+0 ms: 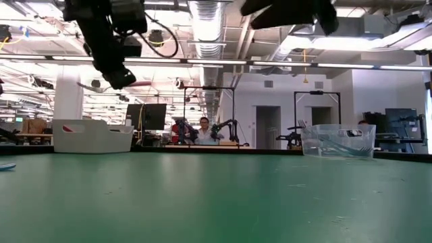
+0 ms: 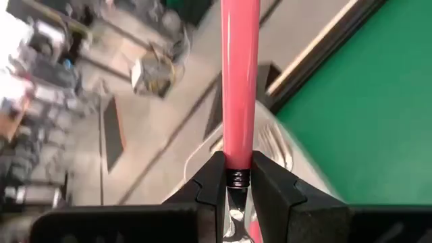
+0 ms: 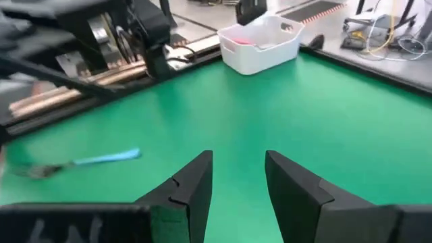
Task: Sort silverware by color (type)
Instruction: Put the pink fork into the white bin
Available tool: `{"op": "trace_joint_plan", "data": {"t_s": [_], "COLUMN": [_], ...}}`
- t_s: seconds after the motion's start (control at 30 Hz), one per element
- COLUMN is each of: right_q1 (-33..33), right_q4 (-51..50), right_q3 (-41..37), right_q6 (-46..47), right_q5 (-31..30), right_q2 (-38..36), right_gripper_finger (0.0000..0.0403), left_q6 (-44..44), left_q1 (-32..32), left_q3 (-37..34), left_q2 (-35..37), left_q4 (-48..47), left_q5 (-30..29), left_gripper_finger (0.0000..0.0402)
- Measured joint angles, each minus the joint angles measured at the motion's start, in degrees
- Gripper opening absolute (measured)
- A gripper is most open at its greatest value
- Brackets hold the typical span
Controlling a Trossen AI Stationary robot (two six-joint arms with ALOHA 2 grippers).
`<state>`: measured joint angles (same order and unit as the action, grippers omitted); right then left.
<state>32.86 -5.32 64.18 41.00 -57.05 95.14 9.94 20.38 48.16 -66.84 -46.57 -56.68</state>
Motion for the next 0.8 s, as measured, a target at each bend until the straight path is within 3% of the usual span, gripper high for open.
{"op": "trace_joint_plan", "data": {"t_s": [0.1, 0.23, 0.33, 0.8], "right_q1": [-0.6, -0.3, 0.4, 0.4], "right_q4": [1.0, 1.3, 1.0, 1.1], "right_q3": [0.1, 0.1, 0.1, 0.1], "right_q6": [2.5, 2.6, 2.2, 1.1], "right_q5": [0.5, 1.0, 1.4, 1.4], "right_q2": [1.7, 1.4, 0.7, 0.5], "right_gripper_finger": [0.0161, 0.0161, 0.0161, 0.0161], "left_q6": [-2.7, -4.6, -3.6, 0.4], "left_q1": [5.9, 13.3, 17.1, 20.0], "left_q3": [-0.6, -1.7, -1.7, -1.7], "left_q2": [0.3, -1.3, -3.5, -7.3], "left_q4": [-0.3, -1.4, -3.6, -6.6], "left_q5": [6.0, 18.9, 23.0, 19.3], "left_gripper_finger": [0.0043, 0.0043, 0.0044, 0.0044]}}
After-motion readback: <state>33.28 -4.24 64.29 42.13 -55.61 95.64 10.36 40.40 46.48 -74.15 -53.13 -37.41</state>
